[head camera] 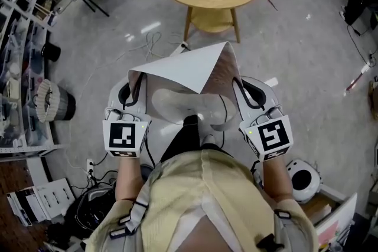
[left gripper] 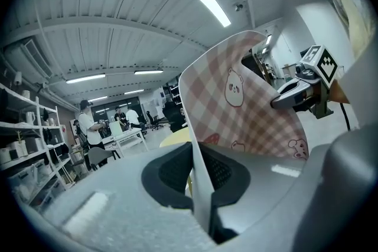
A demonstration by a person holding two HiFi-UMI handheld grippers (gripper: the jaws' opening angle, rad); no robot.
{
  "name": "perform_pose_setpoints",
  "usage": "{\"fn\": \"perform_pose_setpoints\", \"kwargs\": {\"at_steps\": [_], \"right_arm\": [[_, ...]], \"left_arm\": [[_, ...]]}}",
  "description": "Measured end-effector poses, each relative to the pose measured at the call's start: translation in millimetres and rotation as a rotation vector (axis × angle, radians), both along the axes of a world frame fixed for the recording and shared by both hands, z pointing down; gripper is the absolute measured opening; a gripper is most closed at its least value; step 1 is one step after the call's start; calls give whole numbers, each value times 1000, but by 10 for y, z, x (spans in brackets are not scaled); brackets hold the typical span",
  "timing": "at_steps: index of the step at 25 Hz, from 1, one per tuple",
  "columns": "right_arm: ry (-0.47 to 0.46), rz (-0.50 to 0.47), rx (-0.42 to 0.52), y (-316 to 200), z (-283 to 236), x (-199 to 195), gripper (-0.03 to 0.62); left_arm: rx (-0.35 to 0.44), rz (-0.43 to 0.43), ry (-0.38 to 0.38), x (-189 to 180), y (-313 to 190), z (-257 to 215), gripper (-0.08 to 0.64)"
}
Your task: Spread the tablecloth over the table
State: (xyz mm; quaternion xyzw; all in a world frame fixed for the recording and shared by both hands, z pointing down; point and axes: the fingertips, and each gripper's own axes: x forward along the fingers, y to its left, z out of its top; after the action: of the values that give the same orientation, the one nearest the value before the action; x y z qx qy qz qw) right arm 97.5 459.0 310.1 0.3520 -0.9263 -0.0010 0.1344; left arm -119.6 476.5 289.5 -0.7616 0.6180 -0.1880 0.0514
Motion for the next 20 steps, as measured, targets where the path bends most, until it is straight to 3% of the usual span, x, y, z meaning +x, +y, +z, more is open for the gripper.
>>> {"fn": "perform_pose_setpoints", "kwargs": {"at_steps": [10,20], "right_arm": [[59,57,-24,-363,186,22,9],[81,97,-72,-1346,189,-110,9]], "left_arm": [[-23,77,28,8,-723,245,8],[-65,228,18,-128,-1879,284,8]]}}
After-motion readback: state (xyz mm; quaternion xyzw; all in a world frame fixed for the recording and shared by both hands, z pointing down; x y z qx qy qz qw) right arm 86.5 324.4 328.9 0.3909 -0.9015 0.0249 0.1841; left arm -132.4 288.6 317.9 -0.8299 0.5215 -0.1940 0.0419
